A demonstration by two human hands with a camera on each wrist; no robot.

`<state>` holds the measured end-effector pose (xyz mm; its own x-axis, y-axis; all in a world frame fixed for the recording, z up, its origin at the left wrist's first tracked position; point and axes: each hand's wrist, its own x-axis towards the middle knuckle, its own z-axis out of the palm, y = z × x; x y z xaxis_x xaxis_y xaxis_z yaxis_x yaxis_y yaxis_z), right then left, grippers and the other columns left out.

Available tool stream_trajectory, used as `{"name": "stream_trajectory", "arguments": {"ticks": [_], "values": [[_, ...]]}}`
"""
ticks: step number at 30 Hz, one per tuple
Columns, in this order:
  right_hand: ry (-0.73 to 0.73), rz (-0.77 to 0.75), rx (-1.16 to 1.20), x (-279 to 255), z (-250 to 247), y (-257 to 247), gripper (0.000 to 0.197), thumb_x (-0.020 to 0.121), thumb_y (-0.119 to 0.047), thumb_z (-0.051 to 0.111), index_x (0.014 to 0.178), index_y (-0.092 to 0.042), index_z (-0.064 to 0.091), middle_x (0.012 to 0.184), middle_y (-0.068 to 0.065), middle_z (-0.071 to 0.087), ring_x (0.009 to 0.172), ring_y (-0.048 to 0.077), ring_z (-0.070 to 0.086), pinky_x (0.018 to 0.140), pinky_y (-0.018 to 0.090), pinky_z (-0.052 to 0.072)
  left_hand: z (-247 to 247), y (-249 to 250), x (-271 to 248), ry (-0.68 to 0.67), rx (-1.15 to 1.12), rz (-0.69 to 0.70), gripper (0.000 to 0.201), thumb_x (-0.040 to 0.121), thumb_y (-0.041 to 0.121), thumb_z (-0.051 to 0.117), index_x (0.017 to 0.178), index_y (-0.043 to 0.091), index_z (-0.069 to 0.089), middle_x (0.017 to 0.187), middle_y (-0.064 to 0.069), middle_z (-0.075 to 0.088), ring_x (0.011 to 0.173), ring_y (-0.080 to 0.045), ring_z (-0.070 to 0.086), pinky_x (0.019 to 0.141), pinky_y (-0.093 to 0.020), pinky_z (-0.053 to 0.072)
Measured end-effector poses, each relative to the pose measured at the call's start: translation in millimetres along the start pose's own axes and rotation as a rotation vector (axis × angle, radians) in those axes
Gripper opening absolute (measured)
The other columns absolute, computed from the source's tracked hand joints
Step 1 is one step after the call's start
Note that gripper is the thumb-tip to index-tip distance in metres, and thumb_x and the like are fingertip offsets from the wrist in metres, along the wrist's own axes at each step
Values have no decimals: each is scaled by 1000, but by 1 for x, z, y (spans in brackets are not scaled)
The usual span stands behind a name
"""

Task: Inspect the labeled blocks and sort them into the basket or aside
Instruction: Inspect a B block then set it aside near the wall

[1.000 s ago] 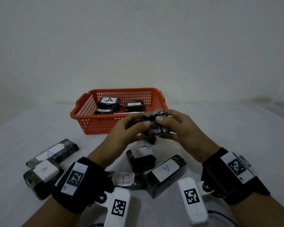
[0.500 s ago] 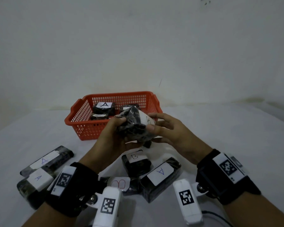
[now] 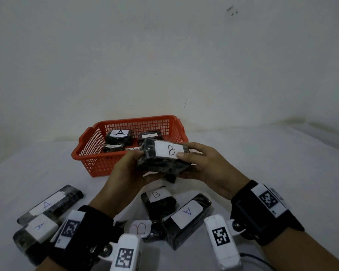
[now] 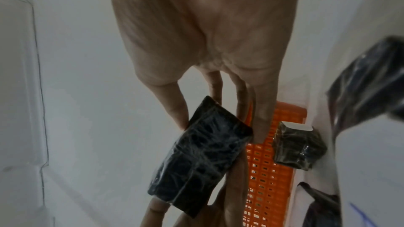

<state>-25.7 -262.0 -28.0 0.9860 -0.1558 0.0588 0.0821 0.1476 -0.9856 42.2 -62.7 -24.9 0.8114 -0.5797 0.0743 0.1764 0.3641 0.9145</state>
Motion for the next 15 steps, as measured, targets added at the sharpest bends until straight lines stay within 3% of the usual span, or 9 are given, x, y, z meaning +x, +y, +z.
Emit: {"name": "stream_trajectory", "arguments": {"ticks": [3, 6, 9, 12, 15], "values": [[44, -34, -13, 1, -3, 0, 33, 92, -12, 74, 124, -10, 69, 114, 17, 78, 95, 26, 76, 88, 42, 63, -2, 0, 3, 42, 161, 74, 37, 108, 23, 34, 123, 18, 68, 122, -9, 73, 115, -29, 69, 87, -41, 62], [36, -67, -55, 2, -5, 2, 36, 89, -10, 77, 124, -12, 67, 110, 14, 79, 97, 26, 77, 86, 37, 63, 1, -1, 1, 61, 247, 114, 31, 103, 33, 45, 104, 26, 76, 111, -3, 78, 107, -25, 73, 86, -43, 60], [33, -63, -48, 4, -6, 3, 36, 90, -10, 76, 125, -11, 66, 108, 13, 80, 97, 27, 77, 84, 34, 62, 3, -7, 2, 90, 323, 115, 25, 91, 31, 61, 105, 17, 75, 104, -3, 79, 103, -24, 75, 81, -37, 62], [57, -6, 3, 4, -6, 3, 29, 98, -20, 66, 121, -3, 71, 103, 9, 78, 86, 20, 75, 79, 31, 62, 2, -10, 4, 132, 320, 118, 22, 98, 22, 59, 109, 8, 72, 104, -7, 79, 100, -23, 76, 82, -38, 63], [57, 46, -2, 3, -8, 2, 31, 101, -25, 63, 113, 0, 77, 98, 9, 78, 85, 20, 74, 82, 33, 62, 3, -9, 4, 164, 338, 124, 21, 99, 22, 58, 107, 10, 73, 104, -6, 79, 99, -20, 76, 86, -38, 61]]}}
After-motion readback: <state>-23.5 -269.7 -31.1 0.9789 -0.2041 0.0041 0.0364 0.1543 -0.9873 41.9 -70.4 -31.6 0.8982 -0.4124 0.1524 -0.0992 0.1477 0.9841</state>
